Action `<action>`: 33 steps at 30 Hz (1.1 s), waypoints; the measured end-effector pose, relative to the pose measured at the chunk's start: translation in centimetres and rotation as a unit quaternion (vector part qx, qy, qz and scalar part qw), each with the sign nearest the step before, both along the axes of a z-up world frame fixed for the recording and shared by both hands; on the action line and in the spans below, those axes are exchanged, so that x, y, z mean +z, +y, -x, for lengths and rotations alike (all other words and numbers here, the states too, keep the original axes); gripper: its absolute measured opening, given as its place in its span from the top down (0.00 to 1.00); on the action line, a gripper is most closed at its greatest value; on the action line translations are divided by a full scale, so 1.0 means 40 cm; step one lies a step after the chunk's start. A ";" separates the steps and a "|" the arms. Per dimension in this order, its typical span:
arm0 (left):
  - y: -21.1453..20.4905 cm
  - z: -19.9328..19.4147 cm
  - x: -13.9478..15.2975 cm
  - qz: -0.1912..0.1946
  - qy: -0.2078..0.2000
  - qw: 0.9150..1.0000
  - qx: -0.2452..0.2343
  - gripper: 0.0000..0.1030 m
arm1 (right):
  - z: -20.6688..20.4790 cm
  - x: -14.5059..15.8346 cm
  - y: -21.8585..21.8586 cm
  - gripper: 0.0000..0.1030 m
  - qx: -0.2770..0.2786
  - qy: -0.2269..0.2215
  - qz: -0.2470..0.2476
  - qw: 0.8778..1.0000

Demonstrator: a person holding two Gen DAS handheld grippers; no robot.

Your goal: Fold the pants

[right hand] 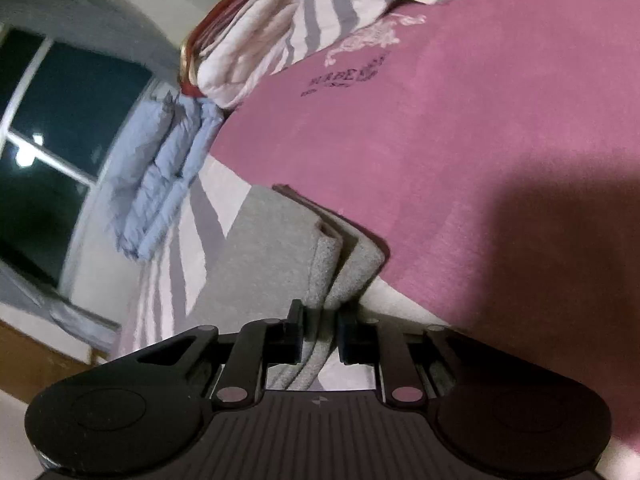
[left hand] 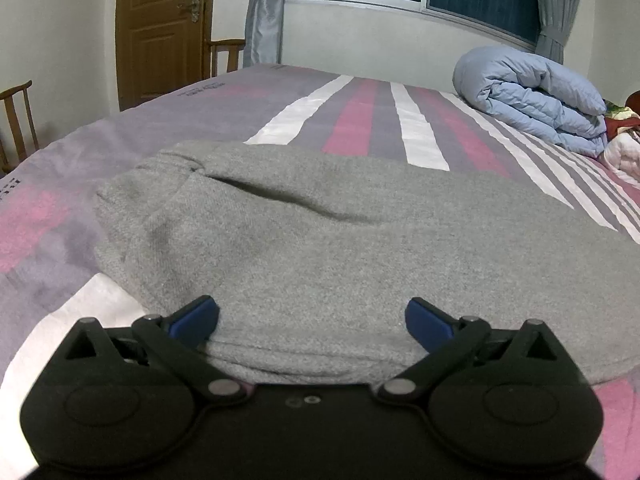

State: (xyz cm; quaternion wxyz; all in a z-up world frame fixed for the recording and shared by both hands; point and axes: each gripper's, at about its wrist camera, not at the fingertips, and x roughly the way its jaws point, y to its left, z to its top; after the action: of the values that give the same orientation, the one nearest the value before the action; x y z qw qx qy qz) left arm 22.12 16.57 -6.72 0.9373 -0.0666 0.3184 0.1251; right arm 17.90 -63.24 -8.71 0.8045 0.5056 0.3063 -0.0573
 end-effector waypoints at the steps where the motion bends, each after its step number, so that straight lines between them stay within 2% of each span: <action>1: -0.001 0.001 -0.002 0.000 -0.001 1.000 0.000 0.07 | 0.003 -0.005 -0.004 0.83 -0.004 -0.005 -0.012 1.000; 3: 0.000 0.002 -0.003 0.000 -0.001 1.000 -0.001 0.07 | 0.000 0.001 0.001 0.83 0.002 -0.003 -0.003 1.000; 10: 0.003 0.004 -0.004 0.002 -0.003 1.000 -0.002 0.07 | -0.040 0.016 0.021 0.69 0.015 0.007 0.020 1.000; 14: 0.005 0.006 -0.004 0.004 -0.004 1.000 -0.003 0.07 | -0.058 0.023 0.034 0.68 0.017 0.017 0.033 0.999; 17: 0.006 0.008 -0.004 0.007 -0.006 1.000 -0.004 0.07 | -0.072 0.032 0.045 0.70 0.029 0.024 0.056 0.998; 19: 0.011 0.017 0.005 0.010 -0.016 1.000 -0.004 0.07 | -0.074 0.049 0.054 0.86 0.031 0.030 0.075 0.996; 22: 0.031 0.050 0.032 0.014 -0.037 0.999 0.003 0.08 | -0.061 0.101 0.074 0.87 0.024 -0.008 0.078 0.997; 26: 0.110 0.103 0.057 0.032 -0.052 0.997 0.037 0.07 | -0.085 0.227 0.160 0.88 0.058 -0.080 0.104 0.990; 30: 0.191 0.151 0.070 0.038 -0.057 0.996 0.062 0.07 | -0.139 0.338 0.325 0.88 0.109 -0.136 0.115 0.978; 33: 0.247 0.193 0.074 0.041 -0.060 0.994 0.078 0.07 | -0.179 0.384 0.495 0.88 0.162 -0.168 0.123 0.965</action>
State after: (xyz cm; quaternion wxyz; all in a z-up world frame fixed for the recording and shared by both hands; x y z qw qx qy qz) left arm 14.39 26.45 -3.75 0.9385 -0.1376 0.2600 0.1808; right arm 25.06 -43.42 6.64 0.8989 0.3493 0.2348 0.1223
